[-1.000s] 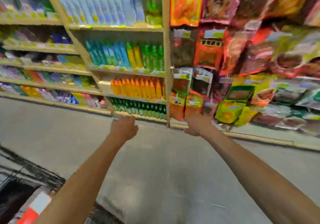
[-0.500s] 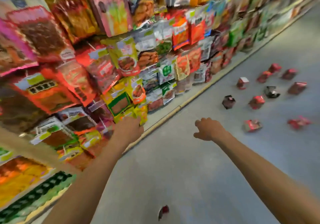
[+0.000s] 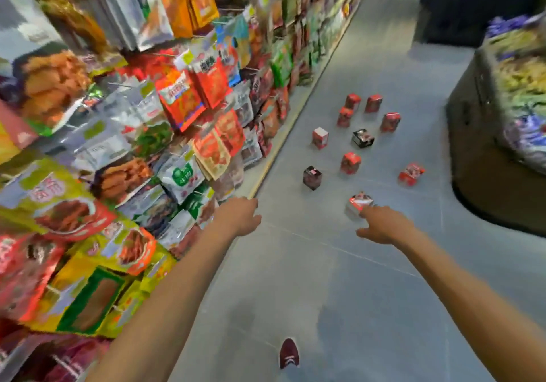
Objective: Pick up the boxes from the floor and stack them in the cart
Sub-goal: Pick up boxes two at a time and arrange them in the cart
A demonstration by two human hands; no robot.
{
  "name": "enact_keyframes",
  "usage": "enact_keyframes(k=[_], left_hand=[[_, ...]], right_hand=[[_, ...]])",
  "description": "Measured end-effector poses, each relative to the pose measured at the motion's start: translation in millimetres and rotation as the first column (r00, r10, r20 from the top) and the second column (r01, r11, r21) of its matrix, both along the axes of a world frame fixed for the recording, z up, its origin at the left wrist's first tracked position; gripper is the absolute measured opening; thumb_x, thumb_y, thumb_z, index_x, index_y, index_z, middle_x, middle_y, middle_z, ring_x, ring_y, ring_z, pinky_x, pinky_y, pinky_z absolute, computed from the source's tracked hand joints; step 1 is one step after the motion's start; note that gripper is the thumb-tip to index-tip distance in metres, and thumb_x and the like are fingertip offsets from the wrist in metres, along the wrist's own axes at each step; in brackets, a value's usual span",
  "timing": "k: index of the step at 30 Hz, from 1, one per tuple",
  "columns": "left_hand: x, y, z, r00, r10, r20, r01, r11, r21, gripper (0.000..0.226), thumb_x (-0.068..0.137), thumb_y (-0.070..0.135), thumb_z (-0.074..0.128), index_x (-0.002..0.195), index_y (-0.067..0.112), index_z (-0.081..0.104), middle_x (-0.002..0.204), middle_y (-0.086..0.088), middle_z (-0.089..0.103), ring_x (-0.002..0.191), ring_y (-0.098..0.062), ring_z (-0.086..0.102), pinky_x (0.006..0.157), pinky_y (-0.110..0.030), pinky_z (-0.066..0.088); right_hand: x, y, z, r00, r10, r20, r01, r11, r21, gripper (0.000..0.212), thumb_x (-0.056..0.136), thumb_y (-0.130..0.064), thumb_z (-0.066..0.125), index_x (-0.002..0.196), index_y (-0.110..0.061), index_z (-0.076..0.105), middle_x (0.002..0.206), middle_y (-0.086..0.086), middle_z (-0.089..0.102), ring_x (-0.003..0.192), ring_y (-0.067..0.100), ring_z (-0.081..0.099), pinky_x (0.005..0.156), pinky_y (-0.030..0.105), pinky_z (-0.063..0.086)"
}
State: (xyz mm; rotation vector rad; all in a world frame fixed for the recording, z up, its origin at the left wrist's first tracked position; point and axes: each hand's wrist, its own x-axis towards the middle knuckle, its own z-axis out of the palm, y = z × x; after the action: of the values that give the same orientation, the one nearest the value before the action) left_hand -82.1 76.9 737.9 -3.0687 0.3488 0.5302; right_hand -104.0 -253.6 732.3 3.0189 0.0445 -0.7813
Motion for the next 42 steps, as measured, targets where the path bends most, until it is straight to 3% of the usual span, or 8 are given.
enact_keyframes(k=[4,11,18,26,36,42], left_hand=[[76,-38,-16,0.99,-0.14,-0.031,0.14,0.99,0.013,0.045,0.096,0.04,0.047,0.134,0.016,0.05,0.129,-0.013,0.058,0.12,-0.032,0.054,0.093,-0.04,0.046],[201,-99,-52,0.952,-0.274,-0.137,0.281,0.959,0.031,0.049,0.096,0.041,0.046,0.139,0.017,0.045,0.135,-0.011,0.055,0.125,-0.031,0.05,0.097,-0.04,0.044],[336,-160,-76,0.951,-0.244,-0.19,0.259,0.964,0.06,0.054,0.095,0.04,0.046,0.142,0.015,0.038,0.137,-0.011,0.053,0.125,-0.031,0.049,0.094,-0.043,0.045],[450,-218,-114,0.944,-0.213,-0.254,0.238,0.969,0.07,0.047,0.094,0.038,0.046,0.134,0.013,0.045,0.132,-0.012,0.057,0.119,-0.032,0.054,0.093,-0.043,0.046],[564,-231,-174,0.868,-0.332,-0.369,0.386,0.919,0.08,0.051,0.095,0.036,0.045,0.141,0.015,0.039,0.132,-0.011,0.054,0.12,-0.03,0.051,0.095,-0.044,0.046],[641,-232,-253,0.823,-0.382,-0.42,0.457,0.885,0.092,0.049,0.096,0.036,0.047,0.139,0.015,0.04,0.133,-0.011,0.053,0.12,-0.03,0.051,0.095,-0.044,0.046]], right_hand=[[38,-34,-11,0.988,-0.15,-0.025,0.15,0.989,-0.007,0.056,0.088,-0.048,0.058,0.136,-0.021,0.049,0.136,0.01,0.052,0.123,0.028,0.051,0.099,0.039,0.046],[124,-88,-46,0.967,-0.237,-0.089,0.232,0.971,-0.06,0.056,0.093,-0.045,0.053,0.141,-0.018,0.044,0.141,0.01,0.047,0.127,0.029,0.048,0.1,0.039,0.042],[251,-146,-78,0.962,-0.247,-0.12,0.242,0.969,-0.057,0.048,0.093,-0.04,0.054,0.133,-0.014,0.051,0.133,0.01,0.053,0.121,0.029,0.053,0.096,0.038,0.044],[360,-192,-117,0.938,-0.287,-0.196,0.284,0.958,-0.044,0.048,0.093,-0.04,0.052,0.135,-0.014,0.047,0.134,0.01,0.052,0.123,0.028,0.05,0.095,0.038,0.043],[447,-193,-174,0.873,-0.368,-0.32,0.372,0.927,-0.049,0.054,0.096,-0.042,0.048,0.141,-0.014,0.04,0.139,0.01,0.047,0.126,0.029,0.047,0.098,0.037,0.041],[507,-181,-241,0.809,-0.471,-0.351,0.49,0.871,-0.039,0.052,0.095,-0.042,0.049,0.139,-0.015,0.042,0.136,0.01,0.049,0.123,0.028,0.049,0.096,0.038,0.043]])
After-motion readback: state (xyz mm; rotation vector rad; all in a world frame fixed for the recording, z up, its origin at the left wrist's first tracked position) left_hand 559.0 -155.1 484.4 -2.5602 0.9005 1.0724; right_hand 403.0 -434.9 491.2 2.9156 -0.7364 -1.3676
